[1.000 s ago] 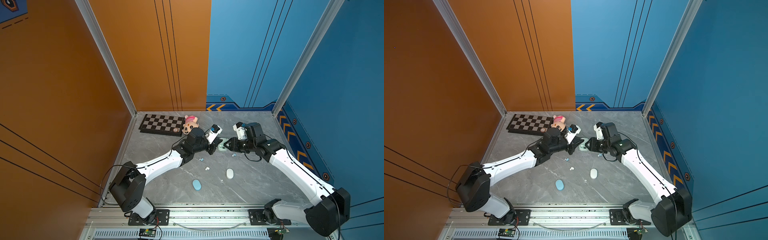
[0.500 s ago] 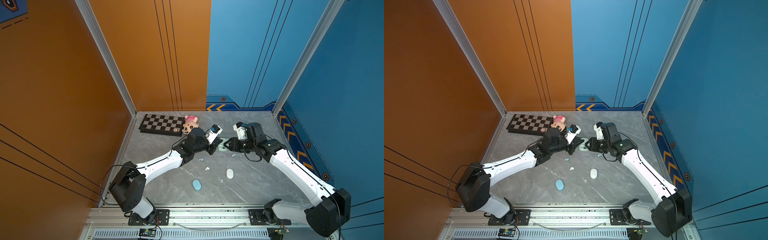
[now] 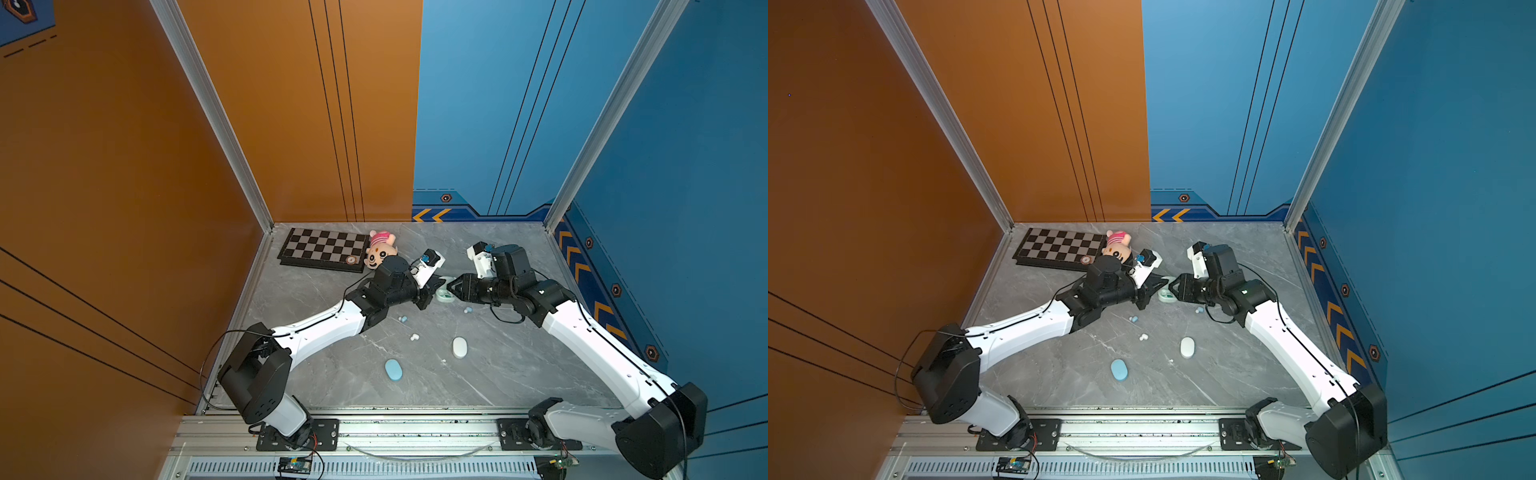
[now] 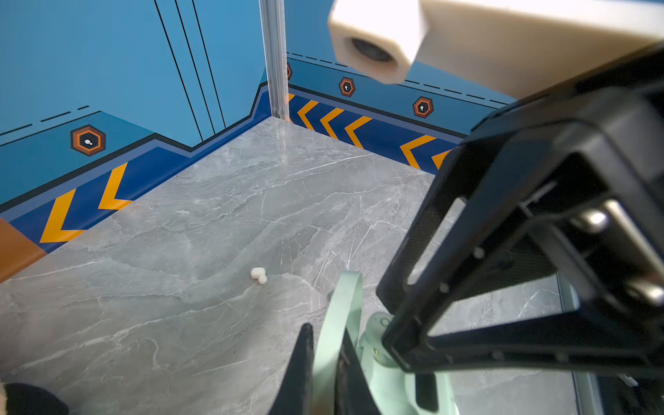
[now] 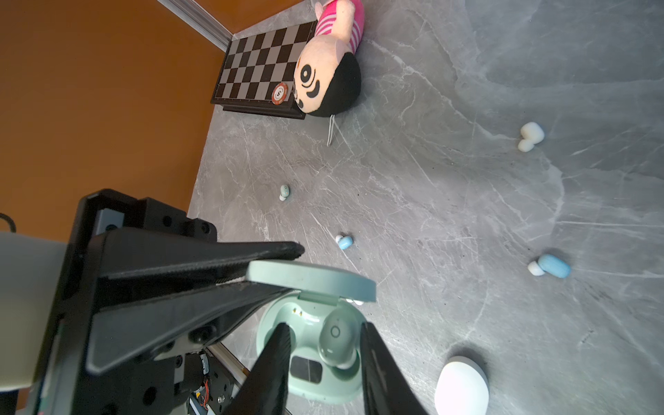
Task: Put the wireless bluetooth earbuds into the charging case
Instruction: 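Press the mint earbud into a case slot and open the right gripper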
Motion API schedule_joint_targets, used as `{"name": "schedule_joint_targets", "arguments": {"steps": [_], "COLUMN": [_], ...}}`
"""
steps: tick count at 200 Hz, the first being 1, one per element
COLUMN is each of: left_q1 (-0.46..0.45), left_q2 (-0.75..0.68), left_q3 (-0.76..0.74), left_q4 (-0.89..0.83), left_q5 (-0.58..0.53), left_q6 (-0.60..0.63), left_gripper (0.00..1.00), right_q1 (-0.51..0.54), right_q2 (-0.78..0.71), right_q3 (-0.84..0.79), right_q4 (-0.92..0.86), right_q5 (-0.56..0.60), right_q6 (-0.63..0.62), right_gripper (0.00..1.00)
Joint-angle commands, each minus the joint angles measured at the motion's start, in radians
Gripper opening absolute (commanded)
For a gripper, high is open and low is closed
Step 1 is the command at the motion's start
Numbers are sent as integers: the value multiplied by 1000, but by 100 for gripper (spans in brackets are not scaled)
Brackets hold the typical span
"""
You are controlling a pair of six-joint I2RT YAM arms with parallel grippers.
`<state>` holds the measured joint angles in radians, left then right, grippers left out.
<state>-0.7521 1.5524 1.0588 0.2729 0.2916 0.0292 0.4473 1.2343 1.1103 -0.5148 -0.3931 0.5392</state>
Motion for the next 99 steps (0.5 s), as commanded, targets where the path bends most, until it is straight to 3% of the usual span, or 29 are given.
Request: {"name": "schedule_joint_targets", "arguments": {"steps": [1,53,99], "left_q1": [-10,-10,38], "left_q2": [1,-8,-47], "left_q3": [15,21,-22], "left_q4": [14,14,33], "left_q5": [16,14,-62], "left_q6": [7,9,-30], "left_gripper": [0,0,0], "right_q1": [8,10,8], "right_q2": [-2,-4,-39], "right_q3": [32,33,116], "right_q4": [16,17,16], "right_q5": [-12,9,1], "right_q6": [4,0,-3], "right_gripper": [35,35,37]}}
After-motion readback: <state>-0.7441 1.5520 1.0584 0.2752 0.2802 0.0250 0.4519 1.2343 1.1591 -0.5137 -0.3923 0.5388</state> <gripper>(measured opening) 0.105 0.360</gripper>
